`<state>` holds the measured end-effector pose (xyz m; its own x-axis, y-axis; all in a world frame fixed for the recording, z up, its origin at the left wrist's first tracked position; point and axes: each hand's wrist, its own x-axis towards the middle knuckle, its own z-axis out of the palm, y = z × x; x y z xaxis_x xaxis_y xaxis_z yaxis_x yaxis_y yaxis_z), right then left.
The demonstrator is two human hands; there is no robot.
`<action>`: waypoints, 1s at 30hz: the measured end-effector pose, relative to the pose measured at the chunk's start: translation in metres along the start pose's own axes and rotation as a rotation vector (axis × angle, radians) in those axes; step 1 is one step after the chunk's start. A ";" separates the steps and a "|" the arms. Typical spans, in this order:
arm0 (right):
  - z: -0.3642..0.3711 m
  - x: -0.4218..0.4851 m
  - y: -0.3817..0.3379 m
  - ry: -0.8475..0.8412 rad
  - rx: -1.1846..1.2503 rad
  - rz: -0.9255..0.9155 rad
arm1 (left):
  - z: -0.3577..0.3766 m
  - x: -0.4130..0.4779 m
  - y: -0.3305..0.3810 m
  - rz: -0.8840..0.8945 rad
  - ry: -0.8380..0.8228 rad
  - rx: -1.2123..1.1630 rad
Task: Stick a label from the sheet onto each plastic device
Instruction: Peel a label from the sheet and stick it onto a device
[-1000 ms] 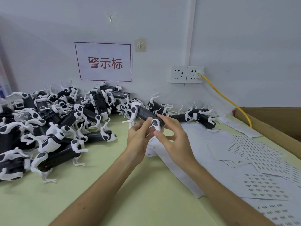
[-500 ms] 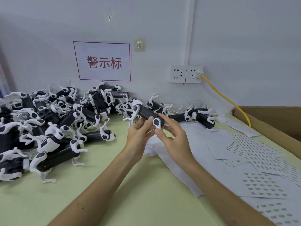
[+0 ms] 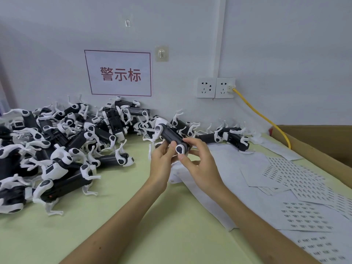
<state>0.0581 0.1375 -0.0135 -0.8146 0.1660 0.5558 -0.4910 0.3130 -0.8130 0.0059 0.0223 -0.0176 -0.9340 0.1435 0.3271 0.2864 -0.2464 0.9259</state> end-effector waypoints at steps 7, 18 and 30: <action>-0.001 0.001 -0.002 -0.015 -0.050 0.041 | -0.002 0.000 0.000 0.068 -0.062 0.099; -0.017 0.018 -0.009 0.052 0.179 0.384 | -0.007 0.006 -0.004 0.040 -0.026 0.323; -0.189 0.026 0.003 0.795 1.325 0.142 | -0.013 0.006 -0.019 0.031 -0.188 0.943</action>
<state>0.0939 0.3192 0.0309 -0.7193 0.6920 0.0604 -0.6886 -0.6988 -0.1937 -0.0079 0.0151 -0.0353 -0.8972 0.3214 0.3028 0.4406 0.6080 0.6605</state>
